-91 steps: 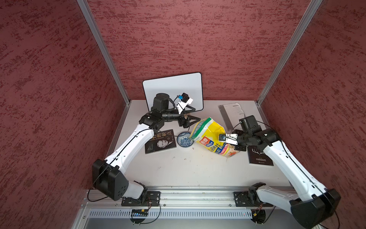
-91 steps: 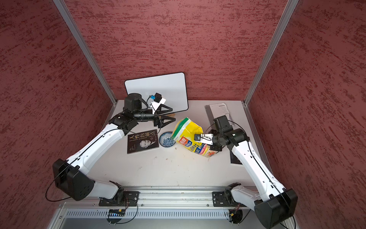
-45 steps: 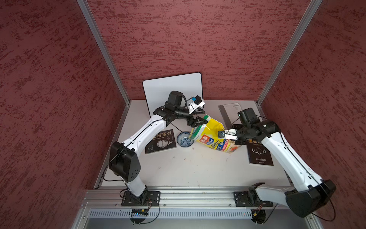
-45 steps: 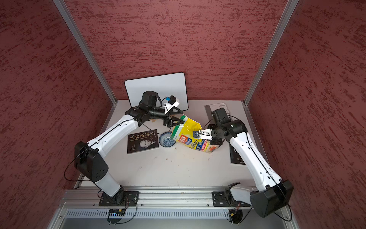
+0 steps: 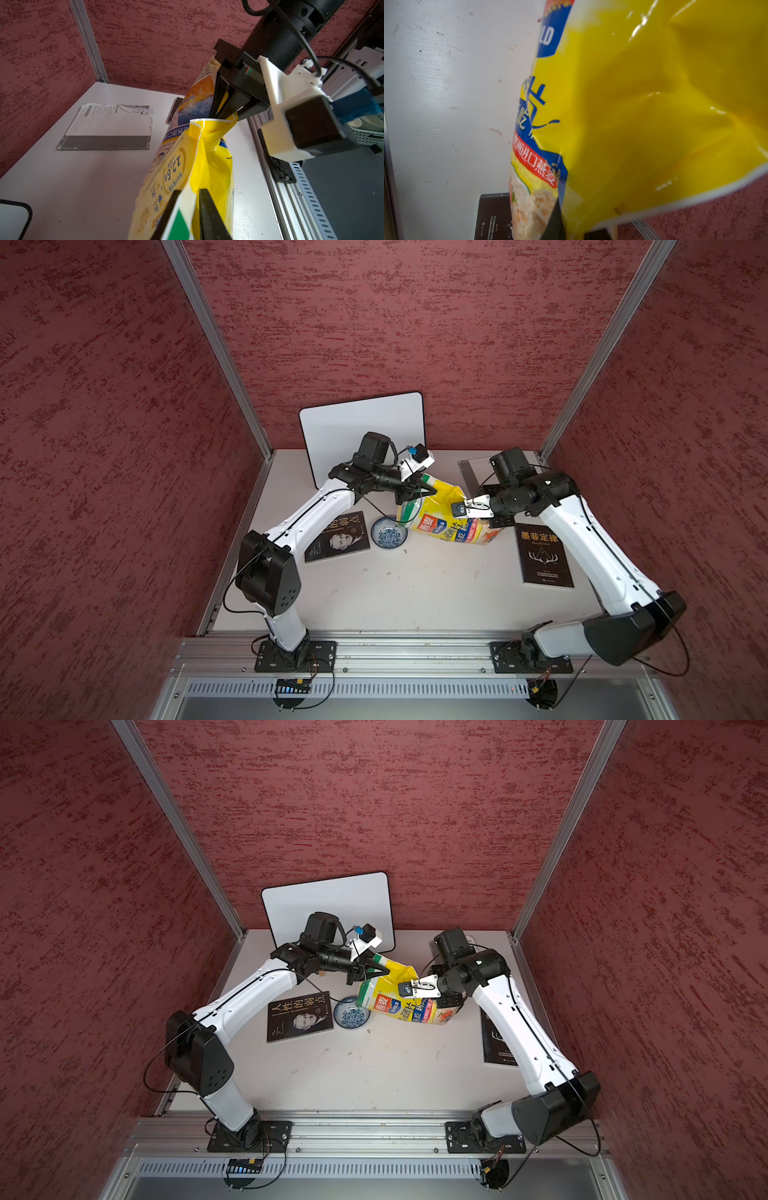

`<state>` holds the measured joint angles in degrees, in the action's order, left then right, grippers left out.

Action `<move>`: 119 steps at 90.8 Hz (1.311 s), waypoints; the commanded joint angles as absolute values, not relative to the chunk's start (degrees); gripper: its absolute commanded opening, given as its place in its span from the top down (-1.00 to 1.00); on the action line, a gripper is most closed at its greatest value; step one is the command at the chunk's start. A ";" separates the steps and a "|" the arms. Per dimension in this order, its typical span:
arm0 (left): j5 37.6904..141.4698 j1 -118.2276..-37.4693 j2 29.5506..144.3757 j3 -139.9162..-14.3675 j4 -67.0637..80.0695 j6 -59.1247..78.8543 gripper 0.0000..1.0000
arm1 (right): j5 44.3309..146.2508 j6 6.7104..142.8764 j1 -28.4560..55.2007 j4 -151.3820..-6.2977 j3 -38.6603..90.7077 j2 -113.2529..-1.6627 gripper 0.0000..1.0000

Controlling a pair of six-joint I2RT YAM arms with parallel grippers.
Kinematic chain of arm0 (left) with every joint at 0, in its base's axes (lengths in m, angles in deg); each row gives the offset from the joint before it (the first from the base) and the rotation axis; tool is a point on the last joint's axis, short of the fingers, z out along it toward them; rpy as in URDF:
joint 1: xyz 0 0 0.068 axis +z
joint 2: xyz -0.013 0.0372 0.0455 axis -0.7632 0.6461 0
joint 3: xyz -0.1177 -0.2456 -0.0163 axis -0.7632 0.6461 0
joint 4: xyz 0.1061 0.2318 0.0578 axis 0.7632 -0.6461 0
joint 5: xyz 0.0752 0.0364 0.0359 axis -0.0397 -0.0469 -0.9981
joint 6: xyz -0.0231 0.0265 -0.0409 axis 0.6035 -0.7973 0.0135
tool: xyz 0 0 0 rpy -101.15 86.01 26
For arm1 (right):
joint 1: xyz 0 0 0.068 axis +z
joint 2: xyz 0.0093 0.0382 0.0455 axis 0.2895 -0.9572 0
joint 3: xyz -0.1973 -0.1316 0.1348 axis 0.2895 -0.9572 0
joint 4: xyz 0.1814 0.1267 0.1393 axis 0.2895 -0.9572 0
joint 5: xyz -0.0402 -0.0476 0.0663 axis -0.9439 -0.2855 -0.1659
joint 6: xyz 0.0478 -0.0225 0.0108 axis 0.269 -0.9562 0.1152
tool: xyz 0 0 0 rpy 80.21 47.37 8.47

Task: Pour the oats into the breakfast bowl
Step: Pour the oats into the bowl.

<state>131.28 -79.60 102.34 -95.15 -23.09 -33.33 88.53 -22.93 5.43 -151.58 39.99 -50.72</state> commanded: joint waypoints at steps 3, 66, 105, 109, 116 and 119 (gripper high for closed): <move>132.24 -79.71 101.31 -95.34 -23.14 -33.53 0.69 | 85.34 -25.21 6.66 -147.17 45.58 -50.20 1.00; 129.83 -78.26 97.73 -83.13 -8.63 -27.30 0.92 | 77.06 -23.11 12.73 -149.87 50.90 -54.53 1.00; 129.59 -77.11 97.87 -81.11 -4.90 -25.24 0.94 | 69.75 -21.15 18.20 -153.22 58.39 -58.01 1.00; 129.63 -77.04 97.77 -80.83 -4.45 -24.85 0.94 | 69.06 -21.52 18.73 -154.56 60.20 -59.07 1.00; 129.67 -76.97 97.80 -80.45 -3.52 -24.29 0.94 | 67.82 -22.70 19.55 -154.63 61.53 -59.78 1.00; 129.73 -76.99 97.80 -80.30 -3.30 -24.23 0.94 | 67.53 -23.04 19.96 -154.93 62.01 -60.18 1.00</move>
<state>129.53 -76.99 98.71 -81.84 -4.29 -25.57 72.11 -21.61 18.17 -161.26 56.21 -61.06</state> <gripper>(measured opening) 0.076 0.118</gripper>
